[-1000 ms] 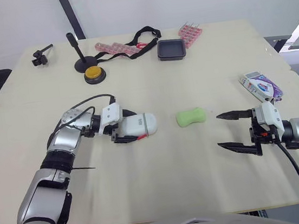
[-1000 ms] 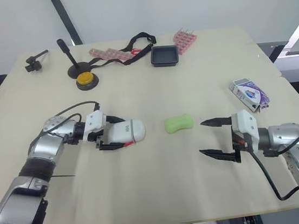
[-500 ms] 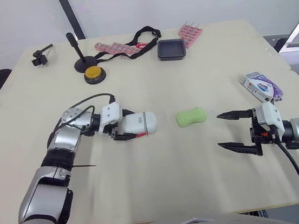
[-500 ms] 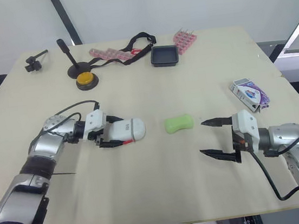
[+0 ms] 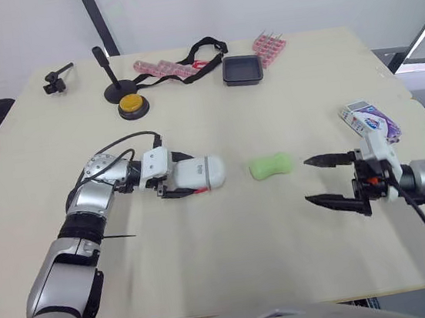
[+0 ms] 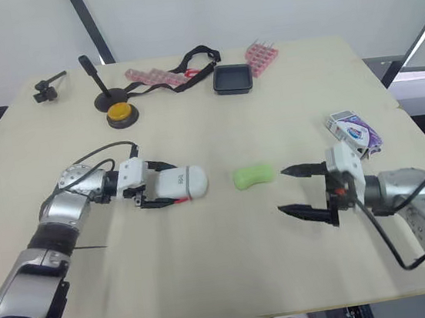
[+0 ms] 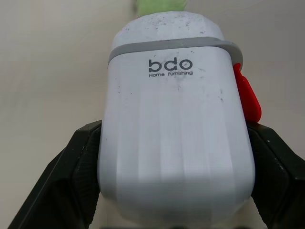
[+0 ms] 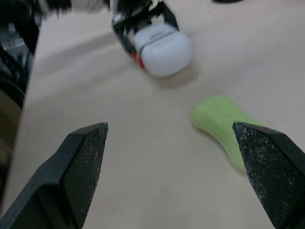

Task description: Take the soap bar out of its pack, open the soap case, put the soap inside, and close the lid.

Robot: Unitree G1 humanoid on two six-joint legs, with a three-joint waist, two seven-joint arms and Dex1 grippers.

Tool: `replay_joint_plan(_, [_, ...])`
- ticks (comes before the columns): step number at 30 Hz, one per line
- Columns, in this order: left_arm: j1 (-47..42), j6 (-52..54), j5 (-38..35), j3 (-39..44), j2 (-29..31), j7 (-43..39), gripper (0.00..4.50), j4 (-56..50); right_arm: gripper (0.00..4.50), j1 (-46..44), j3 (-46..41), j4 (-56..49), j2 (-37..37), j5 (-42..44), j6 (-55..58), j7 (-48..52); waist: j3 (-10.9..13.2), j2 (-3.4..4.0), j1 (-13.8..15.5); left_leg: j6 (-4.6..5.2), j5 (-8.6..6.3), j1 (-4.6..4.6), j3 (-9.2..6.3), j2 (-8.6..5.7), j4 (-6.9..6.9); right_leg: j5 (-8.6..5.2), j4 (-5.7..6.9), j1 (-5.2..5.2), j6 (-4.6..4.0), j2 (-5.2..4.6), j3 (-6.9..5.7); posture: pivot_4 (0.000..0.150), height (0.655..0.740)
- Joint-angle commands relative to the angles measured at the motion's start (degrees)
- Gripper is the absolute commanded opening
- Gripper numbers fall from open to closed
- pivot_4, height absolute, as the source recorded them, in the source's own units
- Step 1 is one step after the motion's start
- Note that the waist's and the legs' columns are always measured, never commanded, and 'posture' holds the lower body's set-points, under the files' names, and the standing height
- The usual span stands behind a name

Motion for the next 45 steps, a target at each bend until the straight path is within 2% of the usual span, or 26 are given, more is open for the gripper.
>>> replay_joint_plan(1, [3.67,-3.05,-3.95,2.20,-0.97,2.69,3.48,-10.02,4.50,-3.82,-1.77,-5.13,-2.80,12.70,16.55,-8.73,0.00,-0.01,0.41,-0.01,0.00,0.00,-0.01,0.00,-0.02,0.00,-0.02,0.01,0.00,0.01,0.00,0.150,0.7291])
replay_joint_plan(5, [9.56,-1.90,-4.36,1.32,-2.56,7.38,3.48,-21.13,4.50,-10.24,-0.86,-3.97,1.95,24.04,28.19,-25.98,0.01,-0.02,0.77,-0.23,0.08,0.02,0.00,0.03,-0.15,0.14,-0.12,0.03,0.25,0.21,0.00,0.150,0.7291])
replay_joint_plan(9, [11.79,-2.21,-1.21,0.30,-3.90,12.39,3.48,-25.71,4.50,-15.24,1.01,-1.25,7.25,37.50,33.42,-38.85,0.04,0.02,0.97,-0.60,0.26,0.05,0.00,0.03,-0.22,0.12,-0.14,0.02,0.22,0.21,0.01,0.150,0.7291])
replay_joint_plan(14, [11.60,-3.20,0.86,-1.59,-3.86,14.29,3.48,-27.01,4.50,-18.26,4.25,0.09,8.44,40.38,36.21,-45.06,0.04,0.01,0.88,-0.69,0.30,0.07,0.01,0.00,-0.36,0.16,-0.22,0.02,0.29,0.25,0.02,0.150,0.7291])
replay_joint_plan(26, [10.28,-4.88,2.96,-3.74,-3.14,15.62,3.48,-25.05,4.50,-19.26,6.83,1.35,9.17,46.81,36.63,-51.47,0.04,0.01,0.74,-0.90,0.42,0.17,0.00,0.00,-0.71,0.18,-0.33,0.03,0.38,0.35,0.01,0.150,0.7291])
replay_joint_plan(34, [9.76,-3.80,3.19,-3.93,-2.84,16.48,3.48,-24.93,2.09,-18.88,7.59,2.03,7.94,49.89,36.51,-52.69,0.04,0.01,0.77,-0.92,0.42,0.17,0.00,0.00,-0.72,0.18,-0.32,0.02,0.38,0.36,0.01,0.150,0.7291])
replay_joint_plan(45, [10.20,-2.16,3.08,-4.64,-3.15,17.50,3.48,-26.12,2.08,-18.74,7.95,3.11,7.07,52.98,36.50,-50.64,0.04,0.00,0.83,-0.92,0.43,0.16,0.00,0.00,-0.71,0.18,-0.31,0.03,0.38,0.36,0.01,0.150,0.7291])
